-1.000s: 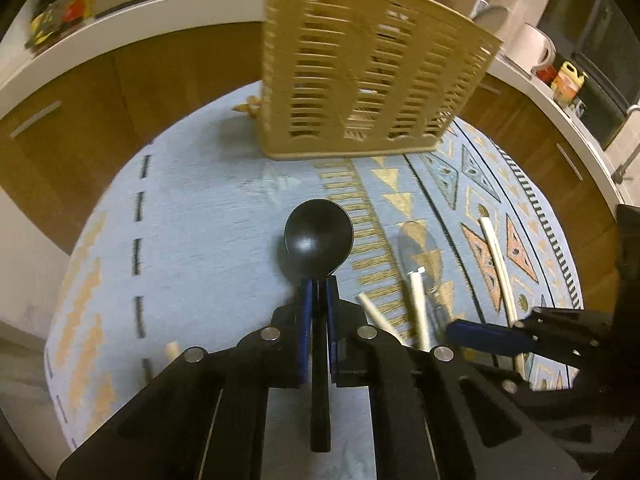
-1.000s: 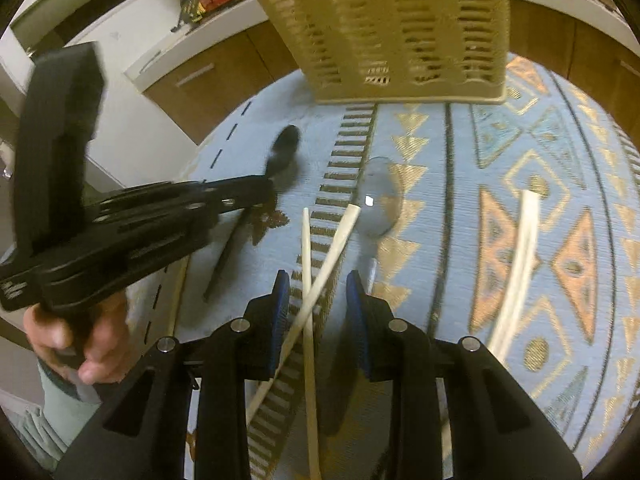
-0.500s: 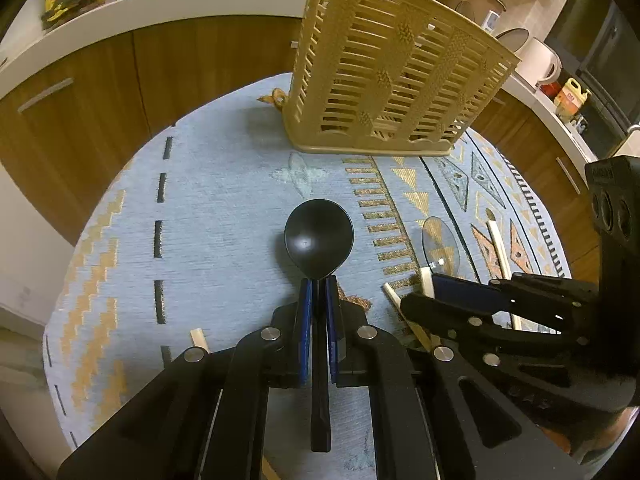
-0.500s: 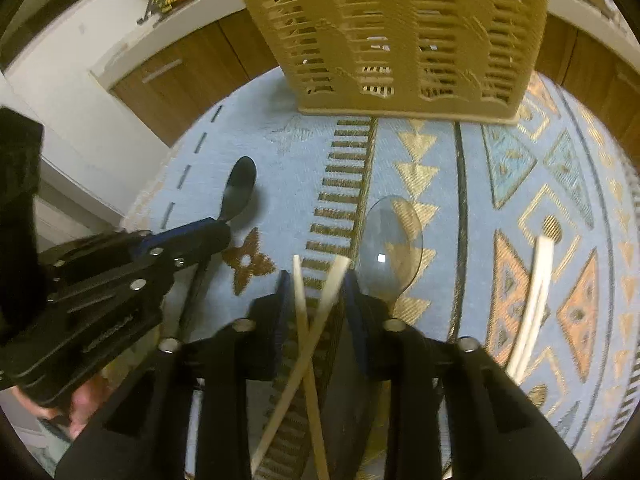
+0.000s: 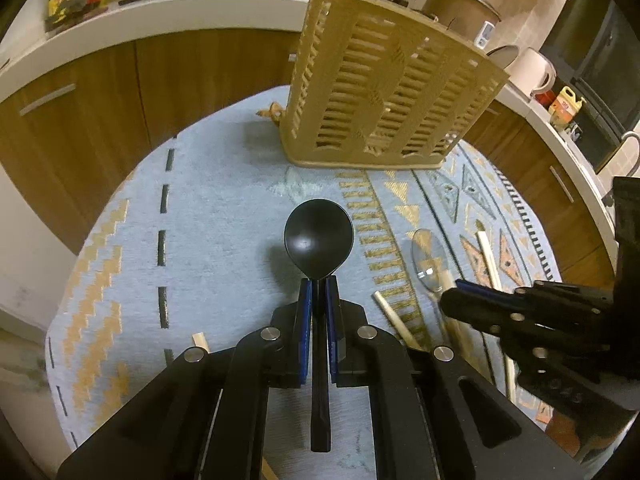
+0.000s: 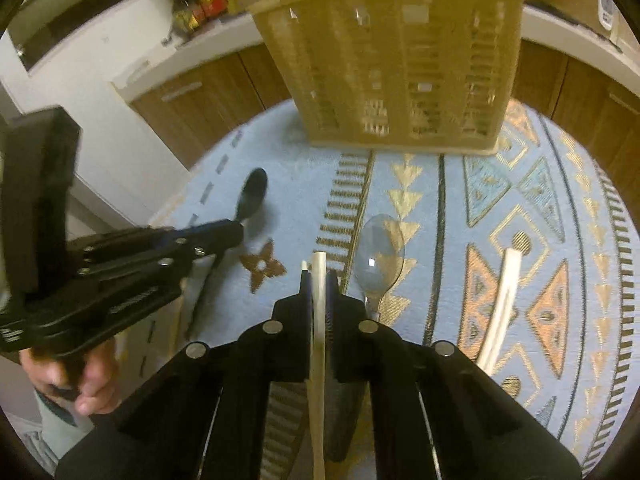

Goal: Organize utensils
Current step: 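Lift the black spoon and chopstick and carry both toward the beige holder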

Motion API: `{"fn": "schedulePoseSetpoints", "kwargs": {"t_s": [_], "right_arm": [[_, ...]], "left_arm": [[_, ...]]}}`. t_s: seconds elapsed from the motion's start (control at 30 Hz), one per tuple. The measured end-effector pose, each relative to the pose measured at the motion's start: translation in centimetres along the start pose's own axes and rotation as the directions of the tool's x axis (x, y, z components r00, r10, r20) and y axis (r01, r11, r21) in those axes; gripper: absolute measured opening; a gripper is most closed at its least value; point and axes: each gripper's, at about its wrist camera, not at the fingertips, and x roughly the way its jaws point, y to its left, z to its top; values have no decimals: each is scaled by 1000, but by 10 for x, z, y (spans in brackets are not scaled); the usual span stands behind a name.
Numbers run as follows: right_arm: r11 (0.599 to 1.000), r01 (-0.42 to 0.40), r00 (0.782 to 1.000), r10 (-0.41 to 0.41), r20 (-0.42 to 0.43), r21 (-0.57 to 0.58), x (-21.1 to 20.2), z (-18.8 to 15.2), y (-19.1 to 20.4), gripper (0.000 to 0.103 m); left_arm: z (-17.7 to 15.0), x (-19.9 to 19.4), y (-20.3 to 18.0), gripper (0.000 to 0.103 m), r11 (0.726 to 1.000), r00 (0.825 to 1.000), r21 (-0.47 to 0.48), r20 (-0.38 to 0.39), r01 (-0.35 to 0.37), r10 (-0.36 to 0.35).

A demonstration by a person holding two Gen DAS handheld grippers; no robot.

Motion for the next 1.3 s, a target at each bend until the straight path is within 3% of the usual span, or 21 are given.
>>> {"fn": "schedulePoseSetpoints", "kwargs": {"t_s": [0.2, 0.4, 0.6, 0.8, 0.93, 1.2, 1.3], "right_arm": [[999, -41, 992, 44, 121, -22, -37, -3, 4, 5], [997, -72, 968, 78, 240, -32, -71, -7, 6, 5], [997, -38, 924, 59, 377, -63, -109, -1, 10, 5], [998, -4, 880, 35, 473, -65, -137, 17, 9, 5], [998, 14, 864, 21, 503, -67, -148, 33, 7, 5], [998, 26, 821, 8, 571, -50, -155, 75, -3, 5], [998, 43, 790, -11, 613, -39, -155, 99, -7, 5]], "left_arm": [[3, -25, -11, 5, 1000, 997, 5, 78, 20, -20], [8, -57, -24, 5, 999, 985, 17, 166, 51, -53], [16, -87, -38, 5, 997, 964, 32, 258, 64, -70], [35, -118, -51, 5, 997, 918, 51, 388, 60, -75], [53, -134, -54, 5, 996, 885, 60, 456, 70, -90], [95, -151, -58, 5, 993, 794, 72, 597, 90, -116], [111, -146, -59, 5, 994, 774, 69, 624, 84, -109]]}}
